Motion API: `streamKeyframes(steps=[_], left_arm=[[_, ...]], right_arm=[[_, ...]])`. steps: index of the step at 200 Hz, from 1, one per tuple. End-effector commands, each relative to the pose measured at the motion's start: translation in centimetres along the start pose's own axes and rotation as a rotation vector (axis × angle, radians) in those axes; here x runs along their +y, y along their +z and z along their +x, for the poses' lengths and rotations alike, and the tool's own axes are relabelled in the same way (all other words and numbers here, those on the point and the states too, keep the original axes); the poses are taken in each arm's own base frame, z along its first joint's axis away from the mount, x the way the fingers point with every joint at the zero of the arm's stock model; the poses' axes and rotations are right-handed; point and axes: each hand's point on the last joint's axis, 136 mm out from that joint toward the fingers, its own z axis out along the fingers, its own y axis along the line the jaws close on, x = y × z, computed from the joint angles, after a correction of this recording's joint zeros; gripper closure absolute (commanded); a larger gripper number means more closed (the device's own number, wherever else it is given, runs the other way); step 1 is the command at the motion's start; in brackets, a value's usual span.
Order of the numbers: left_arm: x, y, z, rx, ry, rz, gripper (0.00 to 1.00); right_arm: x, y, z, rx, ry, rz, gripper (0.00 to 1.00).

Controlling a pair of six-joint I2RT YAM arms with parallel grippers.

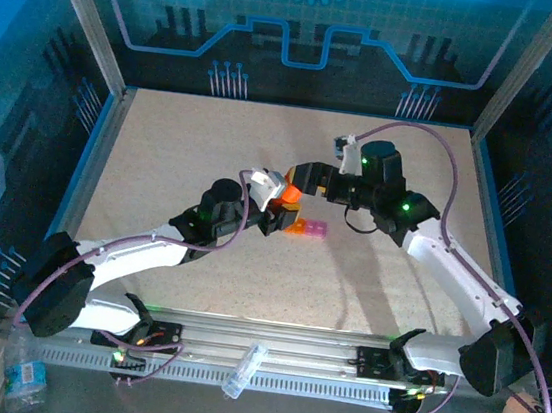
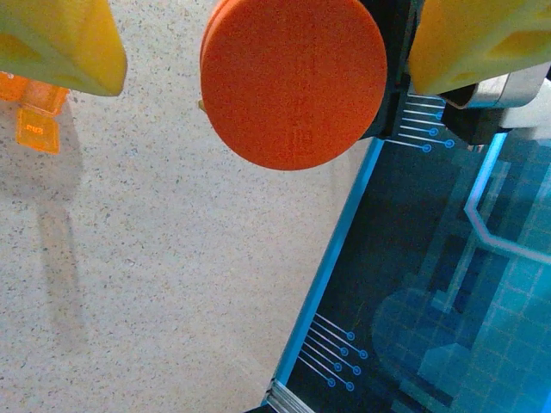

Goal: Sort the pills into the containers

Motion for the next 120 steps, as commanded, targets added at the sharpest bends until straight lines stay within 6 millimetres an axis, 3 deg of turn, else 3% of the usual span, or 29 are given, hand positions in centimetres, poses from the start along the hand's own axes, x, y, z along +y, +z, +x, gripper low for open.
streamKeyframes(steps=[1, 66, 79, 106, 115, 120], left_arm=[[-0.7, -0.5, -1.9, -0.069, 0.015, 0.034, 1.00], [-1.0, -0.6, -2.4, -0.086, 0.003, 0.053, 1.00], [-0.9, -0.6, -2.4, -0.087, 0.000, 0.051, 1.00], [-0.7, -0.7, -2.7, -0.101, -0.015, 0.037, 1.00], [-0.6, -0.7, -2.7, -0.106, -0.022, 0.029, 1.00], [-0.5, -0.8, -2.8, -0.109, -0.026, 0.024, 0.95]], right_arm=[[1.0, 0.4, -0.2, -0.001, -0.008, -0.038, 0.16], [1.0, 2.2, 0.2, 0.034, 0.030, -0.074, 0.22], [1.0, 2.5, 0.4, 0.041, 0.039, -0.082, 0.29], [0.7, 2.8, 0.7, 0.047, 0.055, -0.093, 0.56], [0.5, 2.8, 0.7, 0.042, 0.059, -0.089, 0.60], [0.4, 2.7, 0.8, 0.039, 0.062, -0.085, 0.61]])
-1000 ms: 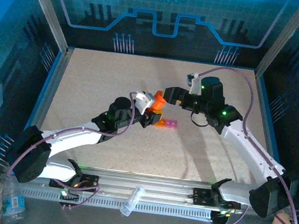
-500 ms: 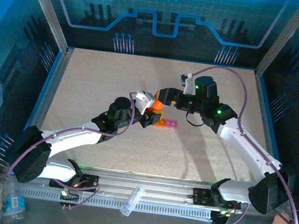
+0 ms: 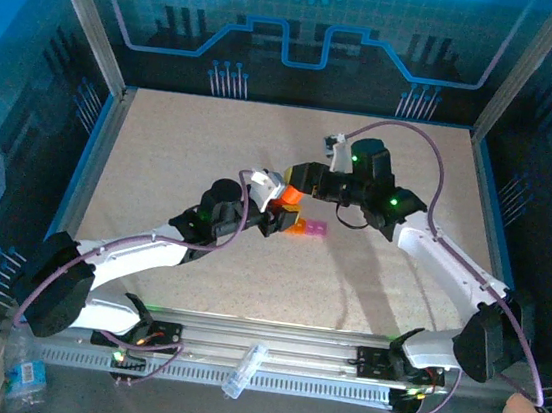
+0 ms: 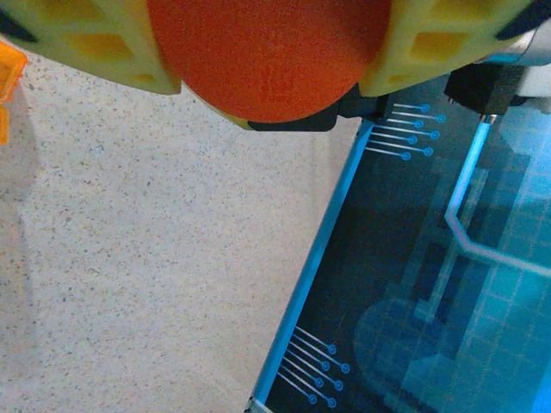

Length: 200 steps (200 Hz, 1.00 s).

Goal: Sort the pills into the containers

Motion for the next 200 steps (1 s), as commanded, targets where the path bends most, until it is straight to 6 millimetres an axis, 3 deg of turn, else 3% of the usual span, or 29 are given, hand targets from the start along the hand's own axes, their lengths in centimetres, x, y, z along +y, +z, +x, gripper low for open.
streamKeyframes(steps=[1, 35, 71, 190, 200], left_arm=[[-0.2, -0.8, -3.1, -0.117, -0.001, 0.003, 0.94], [0.0, -1.2, -3.5, -0.138, -0.022, -0.012, 0.72], [0.3, -1.7, -4.1, -0.175, -0.068, -0.012, 0.58], [1.4, -2.2, -4.6, -0.226, -0.168, 0.000, 0.54], [1.4, -2.2, -4.6, -0.225, -0.168, 0.002, 0.59]], right_arm=[[0.0, 0.3, 0.2, 0.000, 0.031, -0.019, 0.62], [-0.7, -0.6, -0.1, -0.035, 0.053, -0.011, 0.67], [-1.3, -1.7, -0.6, -0.076, 0.082, -0.006, 0.68], [-2.5, -2.7, -0.5, -0.110, 0.124, -0.003, 0.68], [-2.6, -2.8, -0.4, -0.110, 0.126, -0.002, 0.68]])
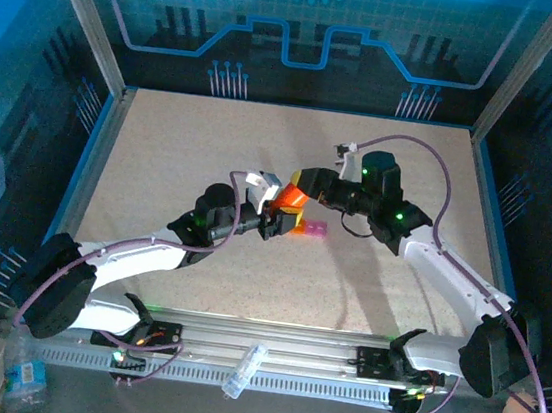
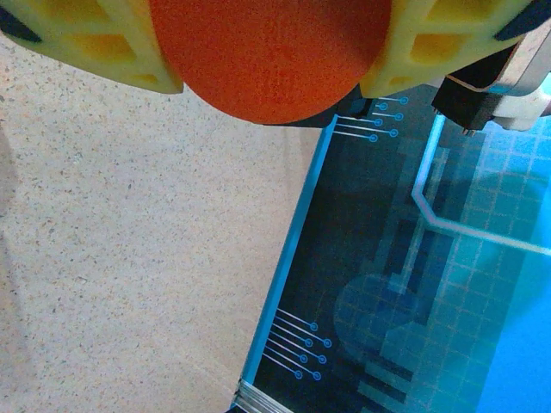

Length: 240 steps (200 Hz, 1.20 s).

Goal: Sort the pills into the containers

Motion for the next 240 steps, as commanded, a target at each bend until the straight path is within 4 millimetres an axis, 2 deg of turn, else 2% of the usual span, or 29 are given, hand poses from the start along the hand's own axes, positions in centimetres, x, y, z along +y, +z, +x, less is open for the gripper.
streamKeyframes(steps=[1, 12, 32, 41, 51, 67, 80, 112, 134, 172, 240], left_arm=[[1.9, -1.5, -4.3, -0.160, -0.048, -0.075, 0.59], [1.8, -1.4, -4.2, -0.158, -0.048, -0.073, 0.65], [1.9, -1.4, -4.3, -0.156, -0.049, -0.074, 0.84], [1.9, -1.3, -4.2, -0.150, -0.053, -0.075, 0.91], [2.0, -1.2, -4.2, -0.142, -0.054, -0.079, 1.00], [2.0, -1.1, -4.1, -0.126, -0.048, -0.081, 1.00], [1.9, -1.1, -4.1, -0.117, -0.038, -0.079, 1.00], [1.4, -1.1, -3.9, -0.080, 0.015, -0.057, 1.00], [0.9, -0.9, -3.7, -0.041, 0.052, -0.032, 1.00], [0.0, -0.5, -3.1, 0.021, 0.085, 0.025, 1.00], [-0.1, -0.4, -3.2, 0.020, 0.083, 0.035, 1.00]], right_arm=[[-1.5, -1.4, -1.1, -0.055, 0.020, 0.046, 0.68], [-1.5, -1.5, -1.1, -0.056, 0.022, 0.045, 0.68], [-1.5, -1.5, -1.1, -0.056, 0.023, 0.044, 0.66], [-1.4, -1.6, -1.2, -0.057, 0.021, 0.043, 0.61], [-1.4, -1.8, -1.3, -0.058, 0.017, 0.043, 0.52], [-1.2, -2.6, -1.8, -0.070, 0.001, 0.044, 0.32], [-1.0, -3.7, -2.3, -0.089, -0.016, 0.045, 0.24], [-1.3, -7.0, -2.8, -0.134, -0.046, 0.104, 0.20], [-1.4, -7.9, -2.9, -0.129, -0.052, 0.138, 0.19], [0.0, -6.5, -3.4, -0.077, -0.053, 0.091, 0.16], [2.5, -2.8, -2.1, 0.005, -0.078, 0.023, 0.17]])
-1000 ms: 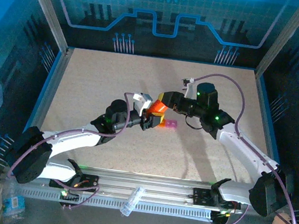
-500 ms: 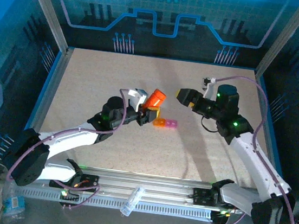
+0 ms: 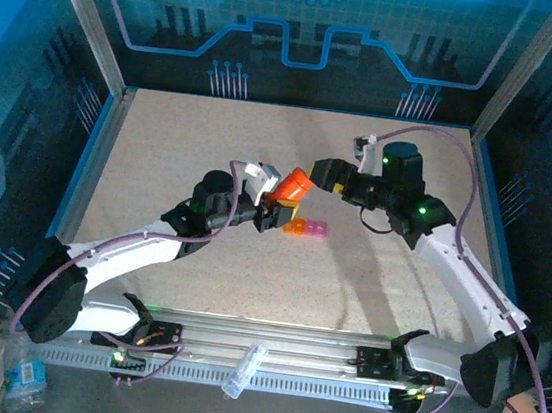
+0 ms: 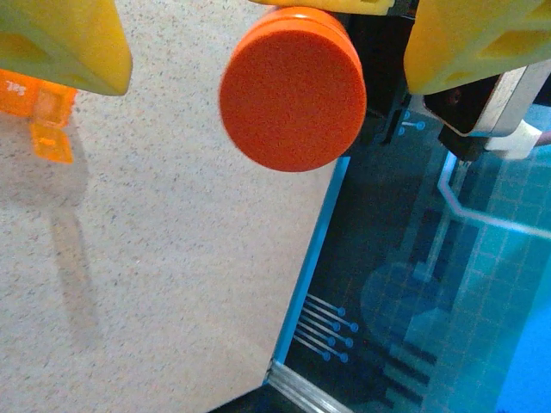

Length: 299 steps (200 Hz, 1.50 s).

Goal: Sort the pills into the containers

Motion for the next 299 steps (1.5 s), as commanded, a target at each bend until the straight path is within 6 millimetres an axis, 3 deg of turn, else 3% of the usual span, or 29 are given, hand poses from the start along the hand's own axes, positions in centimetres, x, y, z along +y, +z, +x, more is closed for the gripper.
streamKeyframes(steps=[1, 53, 118, 138, 162, 192, 206, 225, 237, 252, 273, 299], left_arm=[[-0.9, -0.1, -2.3, -0.052, 0.042, 0.038, 1.00], [-0.9, -0.1, -2.2, -0.053, 0.034, 0.040, 1.00], [-1.0, 0.0, -2.6, -0.068, 0.026, 0.041, 1.00], [-1.1, -0.2, -2.7, -0.073, 0.017, 0.046, 1.00], [-1.9, -0.6, -3.2, -0.083, 0.000, 0.088, 1.00], [-3.0, -0.9, -3.7, -0.092, -0.037, 0.146, 1.00], [-2.8, -0.9, -3.7, -0.092, -0.036, 0.137, 1.00], [-2.1, -0.8, -3.5, -0.091, -0.016, 0.096, 1.00], [-1.6, -0.7, -3.3, -0.085, -0.002, 0.063, 1.00], [-1.0, -0.6, -2.8, -0.076, 0.020, 0.032, 1.00], [-0.4, -0.4, -2.3, -0.058, 0.040, 0.006, 1.00], [-0.2, -0.3, -2.1, -0.049, 0.053, -0.007, 1.00]], right_arm=[[2.2, 0.5, -0.2, 0.010, -0.028, -0.056, 0.17], [2.7, 2.0, 0.5, 0.035, -0.019, -0.082, 0.25], [3.1, 2.3, 1.0, 0.052, -0.045, -0.116, 0.52], [3.3, 2.1, 1.0, 0.057, -0.110, -0.153, 0.60], [3.2, 1.3, 0.9, 0.066, -0.291, -0.257, 0.62], [1.7, 0.2, 1.0, 0.055, -0.413, -0.339, 0.57], [1.6, 0.0, 0.7, 0.056, -0.374, -0.350, 0.49], [2.0, -0.6, -0.3, 0.007, -0.286, -0.336, 0.28], [1.9, -1.0, -1.1, -0.027, -0.207, -0.293, 0.22], [1.5, -1.4, -2.1, -0.069, -0.087, -0.235, 0.20], [-0.7, -1.4, -2.2, -0.097, 0.078, -0.045, 0.17], [-0.9, -0.8, -2.3, -0.125, 0.114, 0.059, 0.15]])
